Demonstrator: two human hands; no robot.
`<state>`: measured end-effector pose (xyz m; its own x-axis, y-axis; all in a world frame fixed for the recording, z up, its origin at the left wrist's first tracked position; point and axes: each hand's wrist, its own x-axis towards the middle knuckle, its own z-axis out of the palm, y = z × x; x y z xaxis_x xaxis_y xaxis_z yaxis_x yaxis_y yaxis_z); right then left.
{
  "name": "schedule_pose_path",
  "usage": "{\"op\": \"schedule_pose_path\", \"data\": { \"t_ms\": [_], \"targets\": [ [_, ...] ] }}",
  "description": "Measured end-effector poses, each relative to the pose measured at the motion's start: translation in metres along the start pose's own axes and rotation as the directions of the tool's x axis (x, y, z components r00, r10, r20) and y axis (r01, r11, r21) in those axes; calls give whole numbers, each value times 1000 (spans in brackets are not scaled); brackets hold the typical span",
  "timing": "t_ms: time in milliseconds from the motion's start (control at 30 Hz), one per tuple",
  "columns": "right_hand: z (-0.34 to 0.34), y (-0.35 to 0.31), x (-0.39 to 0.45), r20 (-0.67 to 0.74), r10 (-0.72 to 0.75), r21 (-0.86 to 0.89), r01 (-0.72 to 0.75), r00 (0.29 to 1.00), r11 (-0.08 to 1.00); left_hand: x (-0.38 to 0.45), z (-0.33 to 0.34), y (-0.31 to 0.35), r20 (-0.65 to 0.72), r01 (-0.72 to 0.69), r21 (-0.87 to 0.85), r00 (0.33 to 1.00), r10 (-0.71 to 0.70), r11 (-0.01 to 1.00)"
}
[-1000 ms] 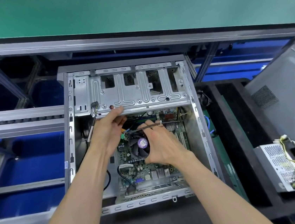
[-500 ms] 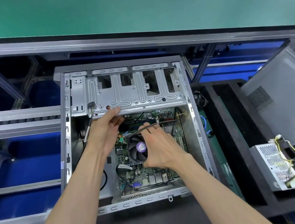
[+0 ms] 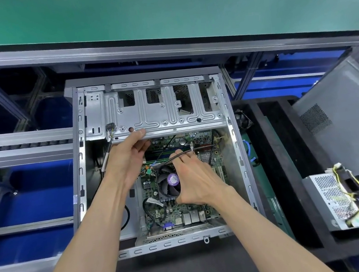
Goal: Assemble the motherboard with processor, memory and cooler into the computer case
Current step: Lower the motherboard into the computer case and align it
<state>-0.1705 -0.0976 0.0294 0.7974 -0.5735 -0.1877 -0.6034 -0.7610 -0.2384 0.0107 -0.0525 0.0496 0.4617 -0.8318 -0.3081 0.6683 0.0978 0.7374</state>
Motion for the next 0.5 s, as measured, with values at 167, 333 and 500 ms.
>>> {"op": "schedule_pose_path", "data": {
  "t_ms": [167,333,500],
  "targets": [
    [0,1,0,5,-2,-12,2,1000,1000,1,0,0,5,-1,-1,1000,1,1000],
    [1,1,0,-3,-3,-6,3,1000,1000,1,0,-1,28,-7,-6,1000,7,1000],
    [0,1,-1,-12,-18,-13,18,1000,1000,2,0,-2,37,0,-13,999,1,1000]
  ]
}}
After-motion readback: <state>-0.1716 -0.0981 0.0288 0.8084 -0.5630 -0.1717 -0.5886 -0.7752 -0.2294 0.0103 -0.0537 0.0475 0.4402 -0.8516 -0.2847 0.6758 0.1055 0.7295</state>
